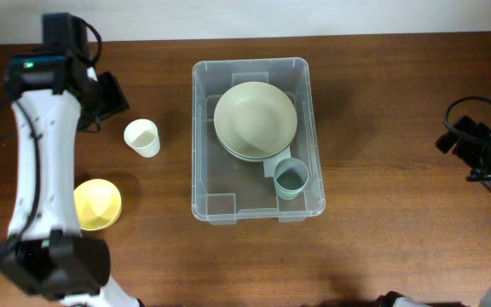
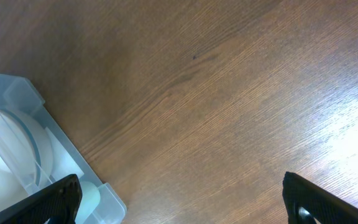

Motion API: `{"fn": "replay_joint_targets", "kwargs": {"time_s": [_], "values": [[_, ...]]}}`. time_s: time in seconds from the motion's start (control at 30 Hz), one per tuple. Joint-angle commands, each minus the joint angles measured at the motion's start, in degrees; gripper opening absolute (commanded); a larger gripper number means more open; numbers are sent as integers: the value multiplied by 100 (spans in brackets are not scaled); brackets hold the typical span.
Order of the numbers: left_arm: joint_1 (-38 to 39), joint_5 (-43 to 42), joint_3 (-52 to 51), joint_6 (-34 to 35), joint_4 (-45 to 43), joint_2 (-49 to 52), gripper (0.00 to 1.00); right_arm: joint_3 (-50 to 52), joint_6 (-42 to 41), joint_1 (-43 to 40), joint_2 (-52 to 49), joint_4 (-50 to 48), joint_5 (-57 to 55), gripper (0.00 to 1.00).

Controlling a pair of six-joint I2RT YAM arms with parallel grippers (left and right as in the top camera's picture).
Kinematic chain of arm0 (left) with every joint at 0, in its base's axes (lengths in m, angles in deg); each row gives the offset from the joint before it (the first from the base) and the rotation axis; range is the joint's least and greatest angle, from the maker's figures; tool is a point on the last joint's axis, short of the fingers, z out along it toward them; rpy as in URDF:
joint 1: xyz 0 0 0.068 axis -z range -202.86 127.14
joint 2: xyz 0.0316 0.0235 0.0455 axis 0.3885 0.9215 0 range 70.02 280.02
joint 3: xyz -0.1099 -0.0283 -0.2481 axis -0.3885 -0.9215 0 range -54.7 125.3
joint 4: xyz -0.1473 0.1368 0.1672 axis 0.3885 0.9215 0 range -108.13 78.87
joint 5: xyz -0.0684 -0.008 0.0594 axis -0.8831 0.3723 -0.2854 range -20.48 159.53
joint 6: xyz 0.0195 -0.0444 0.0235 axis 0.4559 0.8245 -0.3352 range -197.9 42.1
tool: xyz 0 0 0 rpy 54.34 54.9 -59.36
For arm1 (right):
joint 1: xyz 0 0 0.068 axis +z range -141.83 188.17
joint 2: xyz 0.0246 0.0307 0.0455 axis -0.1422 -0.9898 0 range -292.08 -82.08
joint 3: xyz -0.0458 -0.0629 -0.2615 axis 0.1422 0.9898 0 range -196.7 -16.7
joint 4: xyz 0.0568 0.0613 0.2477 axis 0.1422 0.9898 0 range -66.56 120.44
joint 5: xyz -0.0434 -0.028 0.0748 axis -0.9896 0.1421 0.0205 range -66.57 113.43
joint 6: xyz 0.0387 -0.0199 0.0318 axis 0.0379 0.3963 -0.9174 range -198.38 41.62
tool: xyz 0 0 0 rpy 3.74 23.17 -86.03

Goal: Pack container

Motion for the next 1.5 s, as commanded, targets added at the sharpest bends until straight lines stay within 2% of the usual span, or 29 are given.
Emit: {"fn": "replay_joint_targets", "kwargs": {"time_s": [0.0, 0.2, 0.23, 0.27, 0.3, 0.33, 0.37, 0.53, 0.63, 0.77, 0.9, 1.1, 1.3, 1.47], "values": [[-157, -297, -570, 33, -243, 750, 60, -13, -7, -26, 13, 7, 52, 99], [-173, -424, -710, 35, -343, 1899, 60, -13, -7, -26, 13, 4, 52, 99], [-175, -494, -710, 35, -341, 2096, 50, -13, -7, -26, 13, 4, 52, 99], [-175, -553, -710, 35, -343, 2234, 29, -13, -7, -26, 13, 7, 52, 99], [-175, -551, -710, 35, -345, 2275, 21, -13, -7, -26, 13, 7, 52, 98], [-175, -544, -710, 33, -374, 2297, 7, -13, -7, -26, 13, 7, 52, 99], [-175, -503, -662, 33, -378, 2251, 1, -13, -7, -26, 13, 4, 52, 99], [-157, -400, -262, 9, -249, 1703, 1, -13, -7, -26, 13, 4, 50, 99], [52, -424, 140, -98, -17, 918, 0, -13, -7, -26, 13, 2, 52, 99], [870, -417, 223, -98, 20, -302, 1, -13, -9, -26, 13, 2, 52, 99], [2033, -417, 223, -96, -61, -883, 0, -13, -9, -26, 13, 2, 52, 99], [3676, -417, 212, -96, -247, -638, 1, -13, -9, -26, 13, 9, 55, 99], [4780, -417, 212, -96, -396, 282, 1, -13, -9, -26, 13, 20, 55, 99], [4944, -417, 212, -96, -317, 804, 1, -13, -7, -26, 13, 20, 52, 99]]}}
